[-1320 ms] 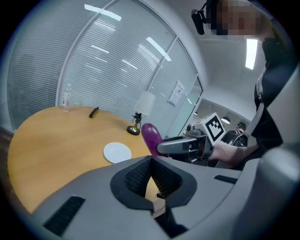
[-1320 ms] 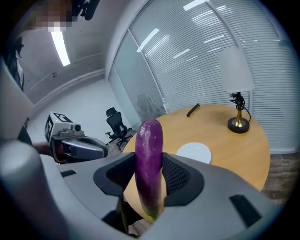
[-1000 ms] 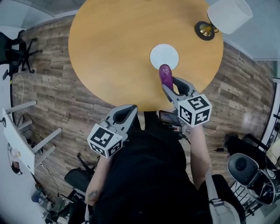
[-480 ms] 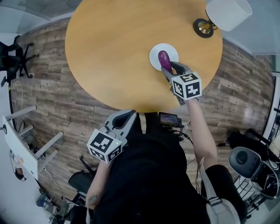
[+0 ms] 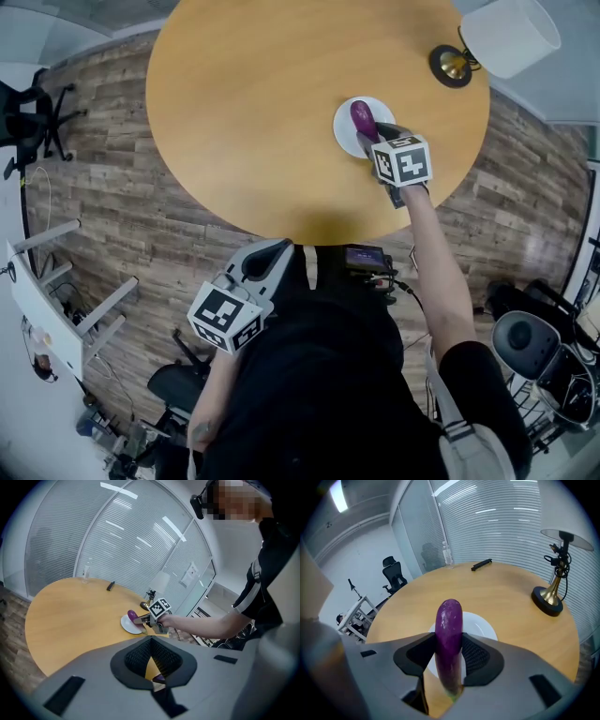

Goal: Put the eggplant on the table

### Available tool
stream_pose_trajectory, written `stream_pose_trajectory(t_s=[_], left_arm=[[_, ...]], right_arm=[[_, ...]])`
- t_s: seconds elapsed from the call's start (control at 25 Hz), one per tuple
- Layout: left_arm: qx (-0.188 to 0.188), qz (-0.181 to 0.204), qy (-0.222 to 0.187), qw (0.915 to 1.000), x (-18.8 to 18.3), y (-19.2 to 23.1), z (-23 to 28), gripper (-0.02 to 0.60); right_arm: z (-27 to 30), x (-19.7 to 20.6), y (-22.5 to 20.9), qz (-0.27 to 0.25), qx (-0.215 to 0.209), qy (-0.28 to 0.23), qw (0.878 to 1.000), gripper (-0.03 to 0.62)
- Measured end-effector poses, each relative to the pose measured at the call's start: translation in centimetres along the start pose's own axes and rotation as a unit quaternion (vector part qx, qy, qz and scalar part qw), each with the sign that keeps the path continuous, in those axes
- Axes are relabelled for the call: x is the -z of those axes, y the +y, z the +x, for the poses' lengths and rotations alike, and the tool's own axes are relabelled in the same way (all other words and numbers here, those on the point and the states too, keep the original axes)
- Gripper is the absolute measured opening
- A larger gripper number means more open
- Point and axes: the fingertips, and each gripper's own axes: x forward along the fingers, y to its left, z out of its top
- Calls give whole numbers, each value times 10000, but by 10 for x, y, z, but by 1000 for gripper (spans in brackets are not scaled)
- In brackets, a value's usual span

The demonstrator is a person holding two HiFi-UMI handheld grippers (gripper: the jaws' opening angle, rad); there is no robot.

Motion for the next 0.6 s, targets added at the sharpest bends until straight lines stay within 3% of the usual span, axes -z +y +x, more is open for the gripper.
stream_pose_trajectory(t_s=[0.6], left_arm=[[-24,26,-48,10000,-12,16,-13,11]], right_arm=[[13,3,-4,38,321,377,9988,187]])
